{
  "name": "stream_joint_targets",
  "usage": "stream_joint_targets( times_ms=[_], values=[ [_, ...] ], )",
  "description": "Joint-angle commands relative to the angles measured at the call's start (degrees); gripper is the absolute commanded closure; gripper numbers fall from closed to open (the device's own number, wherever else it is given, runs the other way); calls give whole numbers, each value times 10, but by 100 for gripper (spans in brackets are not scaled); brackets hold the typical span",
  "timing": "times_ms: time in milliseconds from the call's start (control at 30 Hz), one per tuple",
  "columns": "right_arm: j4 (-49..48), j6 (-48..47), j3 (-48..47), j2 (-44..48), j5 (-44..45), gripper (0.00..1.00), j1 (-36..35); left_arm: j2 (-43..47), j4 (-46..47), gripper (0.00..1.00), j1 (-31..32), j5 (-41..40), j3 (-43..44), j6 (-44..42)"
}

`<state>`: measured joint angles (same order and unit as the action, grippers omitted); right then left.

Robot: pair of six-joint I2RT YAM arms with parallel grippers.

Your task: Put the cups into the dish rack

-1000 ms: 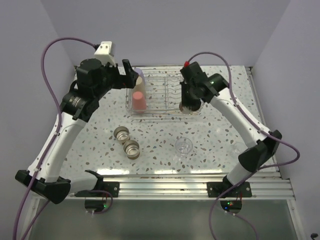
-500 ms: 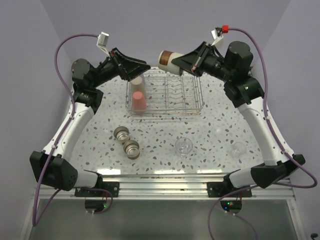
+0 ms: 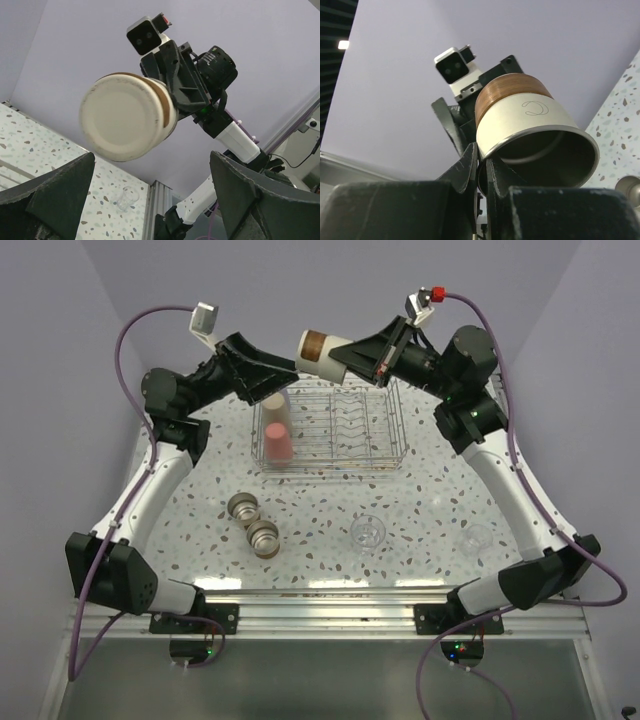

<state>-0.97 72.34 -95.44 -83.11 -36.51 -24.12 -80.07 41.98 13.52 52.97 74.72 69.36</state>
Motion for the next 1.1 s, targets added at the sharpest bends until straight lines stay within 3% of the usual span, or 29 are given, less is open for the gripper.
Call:
stream_joint_targets(
  times_ms=[0,133,533,833,933,1067],
  values=[
    [-68,27,-7,3,-22,100,-11,-10,-14,0,-2,0,14,-20],
    [-70,29,-9,-1,-25,100,-20,-16,-14,0,-2,-8,16,-21],
    [-41,-9,11,-9,-15,100,-32,-40,121,0,-2,6,41,79],
    [-26,-33,14,-21,-7,100,-33,-41,116,2,-2,15,35,75],
    [-24,-36,12,-28,-10,100,-33,-40,116,9,-2,12,36,73],
    [-15,-47,11,-30,-13,100,-34,-47,110,30,-2,11,46,70]
  ],
)
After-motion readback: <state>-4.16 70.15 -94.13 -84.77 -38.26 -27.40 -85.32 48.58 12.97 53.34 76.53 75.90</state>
